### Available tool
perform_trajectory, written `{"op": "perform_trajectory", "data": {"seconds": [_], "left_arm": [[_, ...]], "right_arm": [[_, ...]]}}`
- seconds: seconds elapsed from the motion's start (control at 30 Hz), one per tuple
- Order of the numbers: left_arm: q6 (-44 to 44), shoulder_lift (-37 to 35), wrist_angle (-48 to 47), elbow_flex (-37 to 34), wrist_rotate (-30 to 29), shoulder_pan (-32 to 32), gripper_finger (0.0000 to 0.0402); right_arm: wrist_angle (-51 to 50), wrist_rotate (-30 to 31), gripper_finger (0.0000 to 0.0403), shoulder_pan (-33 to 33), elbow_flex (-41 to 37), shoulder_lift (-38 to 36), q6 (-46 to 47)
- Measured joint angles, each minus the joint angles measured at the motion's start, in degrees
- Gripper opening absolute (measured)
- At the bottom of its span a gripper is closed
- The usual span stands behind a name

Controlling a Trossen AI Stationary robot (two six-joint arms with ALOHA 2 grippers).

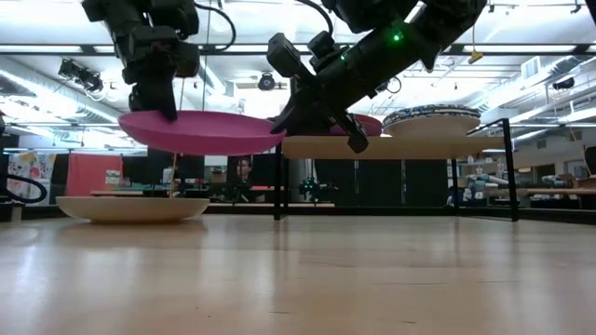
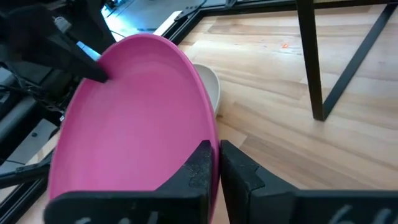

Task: Place and stack plates onto a shelf
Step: Stack the pink plate on top of the orange plate on the shelf

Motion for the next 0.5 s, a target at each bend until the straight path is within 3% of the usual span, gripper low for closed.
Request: {"op": "perform_trajectory", "data": {"seconds": [0.5], "left_arm": [[0.3,-9.4,-2.7,-0.1,-0.5,0.1,0.0155]], "right_arm": [[-1.1,-0.9,0.0021,0.2,-0.1,-0.1,-0.3]]}}
